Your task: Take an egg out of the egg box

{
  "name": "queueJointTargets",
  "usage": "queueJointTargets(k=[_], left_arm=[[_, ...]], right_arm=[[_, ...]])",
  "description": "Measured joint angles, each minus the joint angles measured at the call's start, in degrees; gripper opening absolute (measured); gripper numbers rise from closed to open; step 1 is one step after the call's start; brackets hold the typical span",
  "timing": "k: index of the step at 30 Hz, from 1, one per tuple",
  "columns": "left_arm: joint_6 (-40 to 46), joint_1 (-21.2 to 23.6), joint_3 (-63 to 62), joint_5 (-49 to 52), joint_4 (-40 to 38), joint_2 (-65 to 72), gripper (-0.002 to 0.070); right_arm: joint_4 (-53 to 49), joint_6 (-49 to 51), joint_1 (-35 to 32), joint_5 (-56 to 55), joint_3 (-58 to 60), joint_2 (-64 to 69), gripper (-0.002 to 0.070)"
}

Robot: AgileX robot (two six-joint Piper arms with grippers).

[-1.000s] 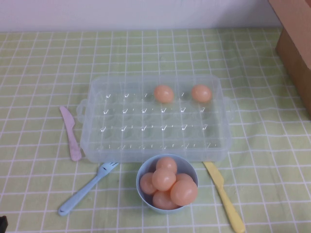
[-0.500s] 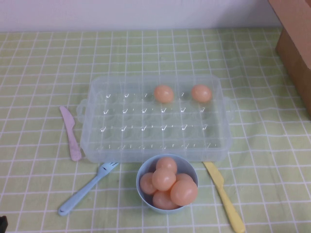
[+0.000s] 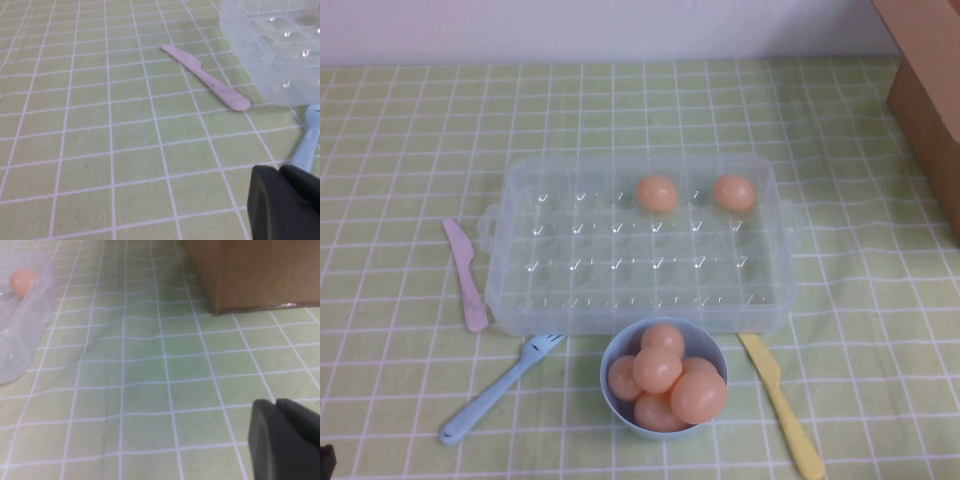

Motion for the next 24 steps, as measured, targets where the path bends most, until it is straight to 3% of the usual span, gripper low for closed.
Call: queueJointTargets(k=[4,10,12,24], left_arm=[[0.0,0.0,0.0,0.0,0.0,0.0,-0.0004],[0.0,0.0,0.0,0.0,0.0,0.0,-0.0004],[0.0,0.0,0.0,0.0,0.0,0.0,-0.0005],[0.0,0.0,0.0,0.0,0.0,0.0,-0.0005]], right_arm=[[7.2,0.1,0.0,-1.7,0.0,0.0,-0.0017],[44.8,0.2,0.0,-7.6,0.0,0.0,-0.0017],[52.2,0.2,0.0,-8.7,0.0,0.0,-0.0017],[58.3,-6.4,0.0,-7.6,0.0,0.0,-0.0017]])
